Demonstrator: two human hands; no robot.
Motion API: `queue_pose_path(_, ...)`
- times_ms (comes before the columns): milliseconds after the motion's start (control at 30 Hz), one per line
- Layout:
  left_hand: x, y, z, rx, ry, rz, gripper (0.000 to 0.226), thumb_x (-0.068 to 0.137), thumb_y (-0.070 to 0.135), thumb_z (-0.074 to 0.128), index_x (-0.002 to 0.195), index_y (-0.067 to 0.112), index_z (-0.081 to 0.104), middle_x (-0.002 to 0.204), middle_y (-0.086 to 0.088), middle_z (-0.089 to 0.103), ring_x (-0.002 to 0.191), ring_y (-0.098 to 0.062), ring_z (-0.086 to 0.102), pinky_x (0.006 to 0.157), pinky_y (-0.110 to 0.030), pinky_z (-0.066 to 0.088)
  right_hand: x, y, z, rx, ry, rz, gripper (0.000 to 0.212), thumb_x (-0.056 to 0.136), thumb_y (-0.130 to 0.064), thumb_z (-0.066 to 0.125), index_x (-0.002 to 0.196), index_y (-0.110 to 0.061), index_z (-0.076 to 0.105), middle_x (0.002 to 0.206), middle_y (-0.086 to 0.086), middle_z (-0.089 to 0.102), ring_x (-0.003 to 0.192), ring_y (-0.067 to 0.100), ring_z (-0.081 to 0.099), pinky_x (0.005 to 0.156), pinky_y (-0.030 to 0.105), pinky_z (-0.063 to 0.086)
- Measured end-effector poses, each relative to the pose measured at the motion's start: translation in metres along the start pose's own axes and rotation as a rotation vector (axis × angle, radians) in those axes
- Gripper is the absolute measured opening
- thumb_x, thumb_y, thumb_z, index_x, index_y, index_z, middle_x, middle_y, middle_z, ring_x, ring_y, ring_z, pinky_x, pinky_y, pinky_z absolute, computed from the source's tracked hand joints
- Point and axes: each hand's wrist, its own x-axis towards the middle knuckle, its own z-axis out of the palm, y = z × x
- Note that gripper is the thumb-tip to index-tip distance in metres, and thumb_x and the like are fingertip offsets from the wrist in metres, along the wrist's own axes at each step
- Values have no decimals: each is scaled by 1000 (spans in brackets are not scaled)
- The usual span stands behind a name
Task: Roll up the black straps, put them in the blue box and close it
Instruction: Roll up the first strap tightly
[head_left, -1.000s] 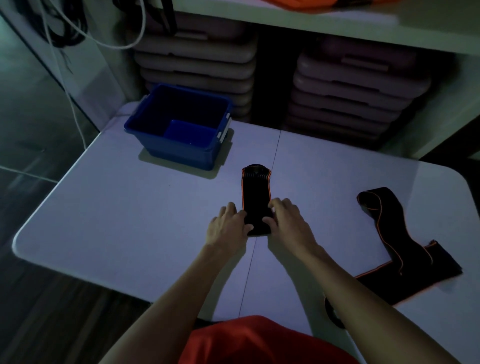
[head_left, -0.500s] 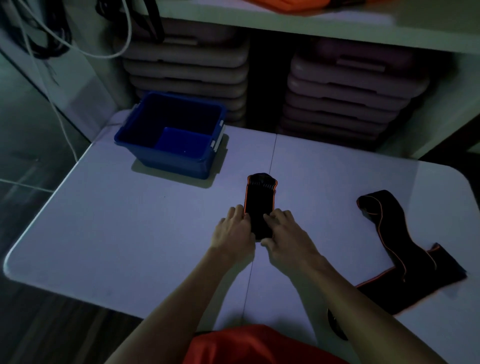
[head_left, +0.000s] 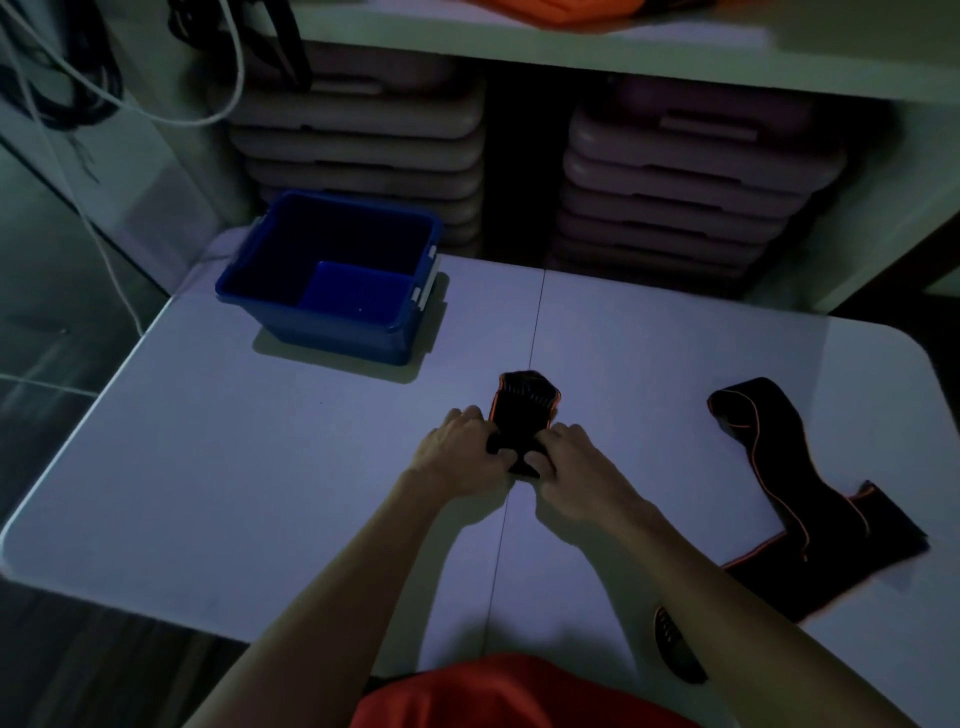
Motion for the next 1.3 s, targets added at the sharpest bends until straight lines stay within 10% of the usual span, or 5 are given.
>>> queue_pose_path(400,-5,14,23,-183,289,-101,27,93,41,50,108,20,41,104,-7,57,97,-30,56,69,-43,49,-15,6,18,-91,387,-81,24,98,-34,50,111,-14,53,113,5,47,100,22,47,66,37,55)
queue_pose_path(833,-7,14,21,-461,194,-194,54,73,23,60,125,24,46,116,-6,52,113,-27,52,88,-42,51,6,11,-2,-11,163,-19,38,92,-29,64,122,-7,58,163,8,19,151,24,6,111,45,38)
queue_pose_path(1033,-10,22,24,-681,256,-417,22,83,19,63,99,6,57,96,-7,57,84,-26,60,73,-35,53,5,-3,-11,-5,97,-19,25,93,-26,62,100,-17,39,109,2,45,96,19,45,73,30,35)
queue_pose_path(1167,-9,21,23,-923,252,-466,9,86,7,66,80,7,60,72,-6,58,56,-14,51,43,-15,41,-3,-11,5,528,148,215,26,80,-19,63,90,-23,39,98,1,45,80,18,44,67,31,40)
queue_pose_path(1300,-11,22,19,-1139,255,-438,20,84,-7,64,71,5,54,76,-14,57,61,-22,56,56,-30,51,-5,-35,-2,1385,207,480,17,91,-16,46,77,-25,44,83,6,42,56,18,45,44,28,36)
